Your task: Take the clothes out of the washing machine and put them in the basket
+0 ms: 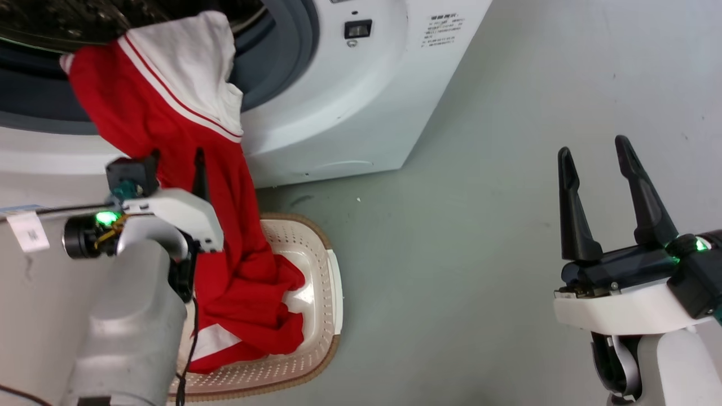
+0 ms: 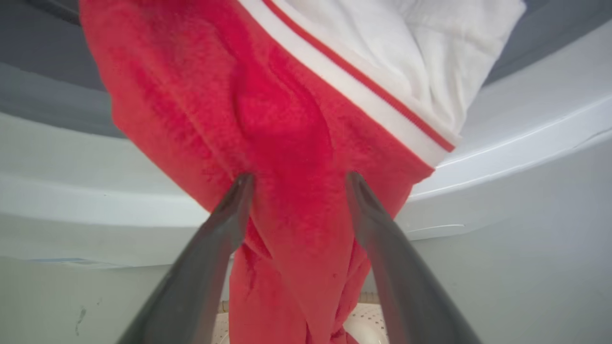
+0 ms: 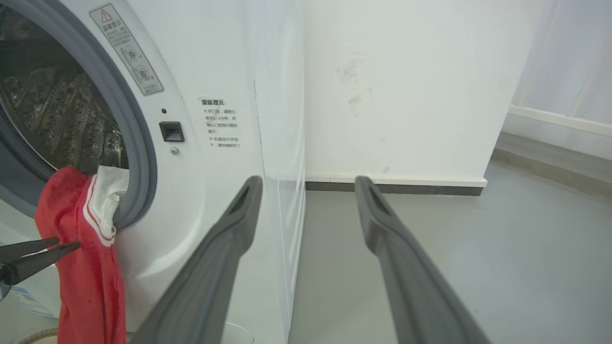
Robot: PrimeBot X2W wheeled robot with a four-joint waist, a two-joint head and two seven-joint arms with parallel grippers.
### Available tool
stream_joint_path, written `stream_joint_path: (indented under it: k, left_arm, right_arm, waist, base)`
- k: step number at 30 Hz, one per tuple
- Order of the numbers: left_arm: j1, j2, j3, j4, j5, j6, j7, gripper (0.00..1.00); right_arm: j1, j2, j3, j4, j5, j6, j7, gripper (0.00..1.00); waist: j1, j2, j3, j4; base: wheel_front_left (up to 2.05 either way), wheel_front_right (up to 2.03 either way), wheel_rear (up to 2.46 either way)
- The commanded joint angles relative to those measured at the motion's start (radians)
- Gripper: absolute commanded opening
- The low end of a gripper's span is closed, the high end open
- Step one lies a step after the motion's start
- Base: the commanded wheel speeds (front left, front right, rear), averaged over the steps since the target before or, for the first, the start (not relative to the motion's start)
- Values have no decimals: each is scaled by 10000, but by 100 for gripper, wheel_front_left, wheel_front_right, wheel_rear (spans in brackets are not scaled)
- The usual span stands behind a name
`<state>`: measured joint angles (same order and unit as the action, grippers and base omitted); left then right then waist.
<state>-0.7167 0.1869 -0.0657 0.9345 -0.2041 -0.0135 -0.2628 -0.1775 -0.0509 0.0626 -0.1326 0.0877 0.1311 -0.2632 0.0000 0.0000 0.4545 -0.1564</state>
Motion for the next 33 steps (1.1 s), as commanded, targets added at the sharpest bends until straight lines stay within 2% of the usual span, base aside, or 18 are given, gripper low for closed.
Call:
stream_joint_path:
  k: [1,7,13,14,15,16,25,33]
  left_arm:
    - [-468,126,21,337,83,-8,-27,100]
    - [-1381,346,114,878,180,34,-29,100]
    - [-1771,341,221,729,250,0,-41,100]
    - [-1743,309,224,692,261,-27,-46,65]
    - [-1687,282,233,667,278,-37,-54,22]
    - [-1610,255,253,622,282,-71,-55,0]
    - [-1140,141,328,466,396,-280,-52,0]
    - [8,-113,446,-276,529,-471,-40,0]
  right_arm:
    - [-248,14,-22,-72,78,-7,-23,100]
    - [-548,14,-63,-146,191,-7,-23,100]
    - [-604,12,-143,-148,214,-7,-23,100]
    - [-595,14,-152,-130,210,-7,-23,100]
    - [-587,14,-146,-110,208,-7,-23,100]
    - [-580,14,-123,-92,203,-7,-23,100]
    - [-535,12,-103,-22,112,-7,-23,100]
    - [-76,12,-69,180,114,-7,-23,100]
  waist:
    - [0,0,476,-257]
    - [0,0,1000,-395]
    - [0,0,1164,-360]
    - [0,0,1153,-335]
    - [0,0,1132,-320]
    - [0,0,1106,-308]
    - [0,0,789,-161]
    - [0,0,-104,-60]
  base:
    - [0,0,0]
    - [0,0,0]
    - [0,0,0]
    - [0,0,0]
    - [0,0,0]
    - [0,0,0]
    - [0,0,0]
    - [0,0,0]
